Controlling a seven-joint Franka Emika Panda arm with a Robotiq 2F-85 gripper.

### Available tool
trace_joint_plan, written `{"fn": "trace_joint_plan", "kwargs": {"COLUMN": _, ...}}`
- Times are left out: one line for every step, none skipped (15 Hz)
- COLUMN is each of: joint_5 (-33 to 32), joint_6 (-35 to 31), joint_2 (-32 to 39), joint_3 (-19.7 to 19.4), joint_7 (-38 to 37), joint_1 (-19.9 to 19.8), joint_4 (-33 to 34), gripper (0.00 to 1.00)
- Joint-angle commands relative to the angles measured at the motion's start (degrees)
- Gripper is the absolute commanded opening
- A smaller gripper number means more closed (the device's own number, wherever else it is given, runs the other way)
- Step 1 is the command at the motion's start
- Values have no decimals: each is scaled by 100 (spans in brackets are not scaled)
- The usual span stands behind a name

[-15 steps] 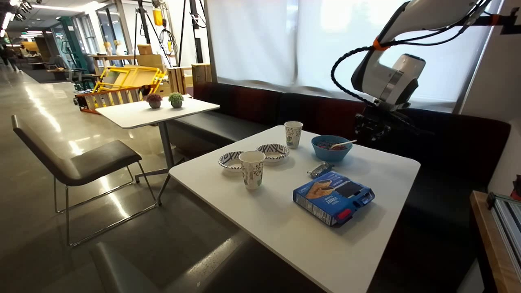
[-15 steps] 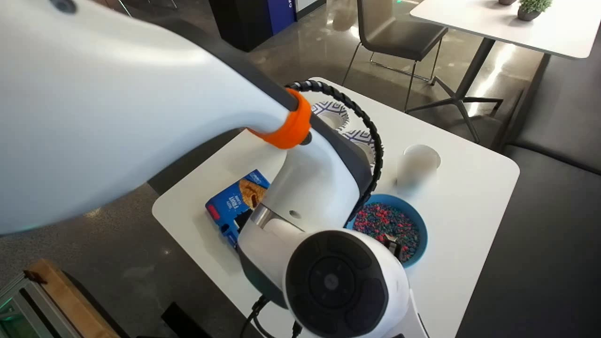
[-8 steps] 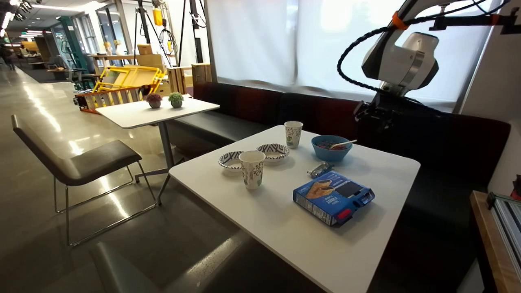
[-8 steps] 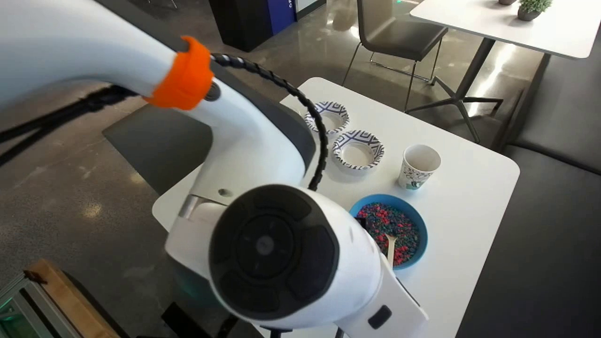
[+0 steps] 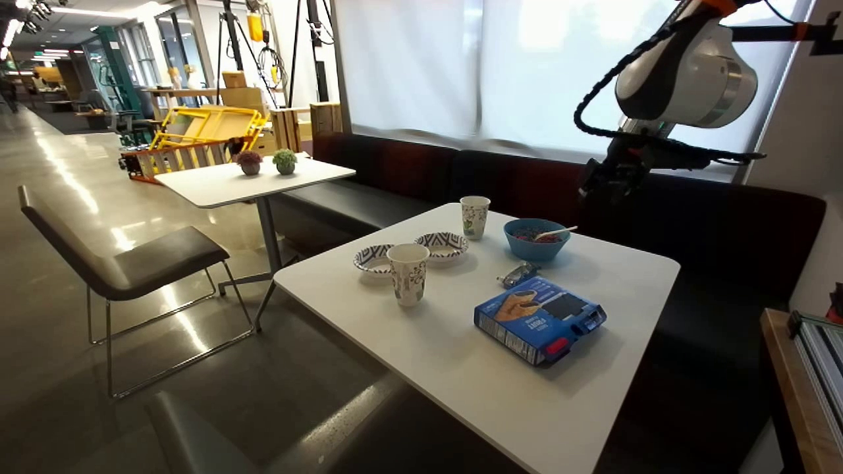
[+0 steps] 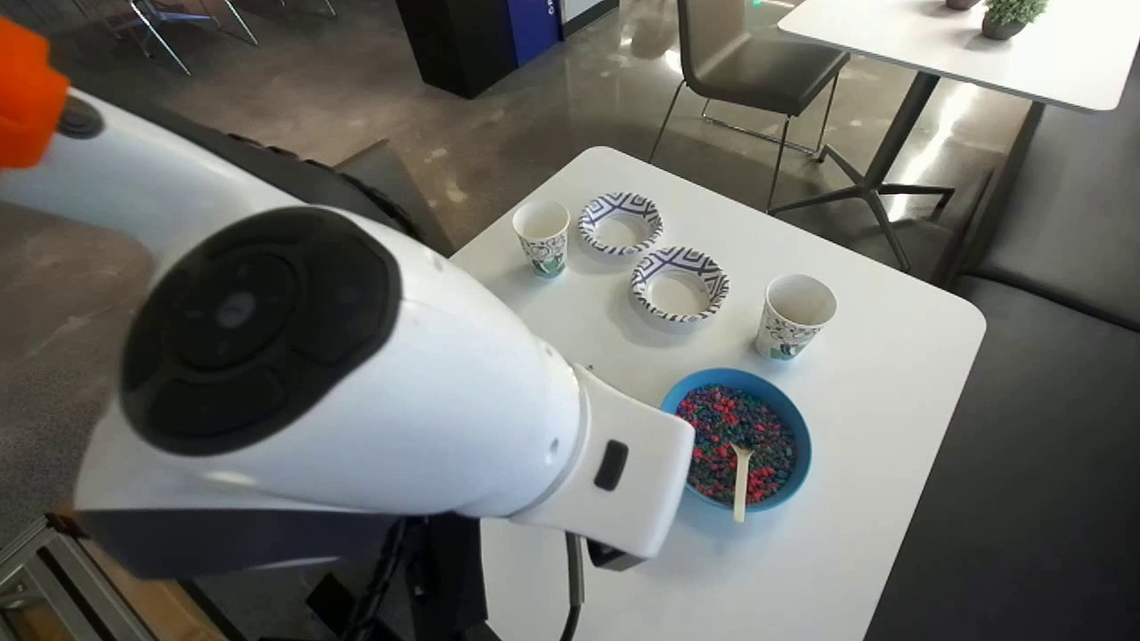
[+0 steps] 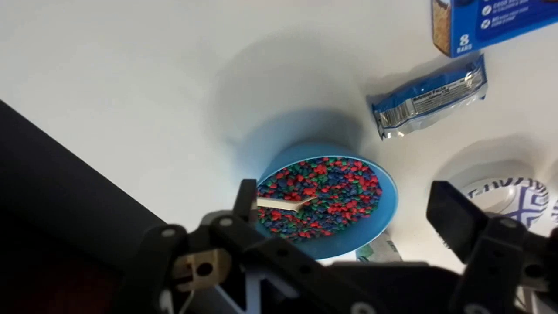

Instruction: Pick up the white spoon, and then place it in the blue bowl

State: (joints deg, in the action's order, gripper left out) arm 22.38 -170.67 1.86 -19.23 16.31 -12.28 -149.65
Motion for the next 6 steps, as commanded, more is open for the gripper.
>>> {"fn": "trace_joint_plan", "kwargs": {"joint_5": -1518, "joint_6": -111, "joint_2": -732, "joint_3": 22, "joint_7": -25, "joint_1": -247, "joint_4": -487, "gripper": 100}}
{"fn": "trace_joint_plan", "kwargs": {"joint_5": -860, "joint_6": -14, "joint_2": -286, "joint_3": -2, "joint_7": -19, "joint_1": -83, "joint_4": -167, "gripper": 100}}
{"fn": "trace_joint_plan", "kwargs": {"joint_5": -1135, "joint_6": -16, "joint_2": -421, "joint_3": -3, "joint_7": -19, "joint_1": -134, "joint_4": -221, "gripper": 100}}
{"fn": "trace_joint_plan", "kwargs": {"joint_5": -1267, "joint_6": -16, "joint_2": -519, "joint_3": -3, "joint_7": -17, "joint_1": -167, "joint_4": -260, "gripper": 100}}
{"fn": "trace_joint_plan", "kwargs": {"joint_5": -1327, "joint_6": -16, "joint_2": -582, "joint_3": -3, "joint_7": -12, "joint_1": -186, "joint_4": -288, "gripper": 100}}
{"fn": "trace_joint_plan", "kwargs": {"joint_5": -1353, "joint_6": -16, "joint_2": -617, "joint_3": -3, "joint_7": -8, "joint_1": -193, "joint_4": -310, "gripper": 100}}
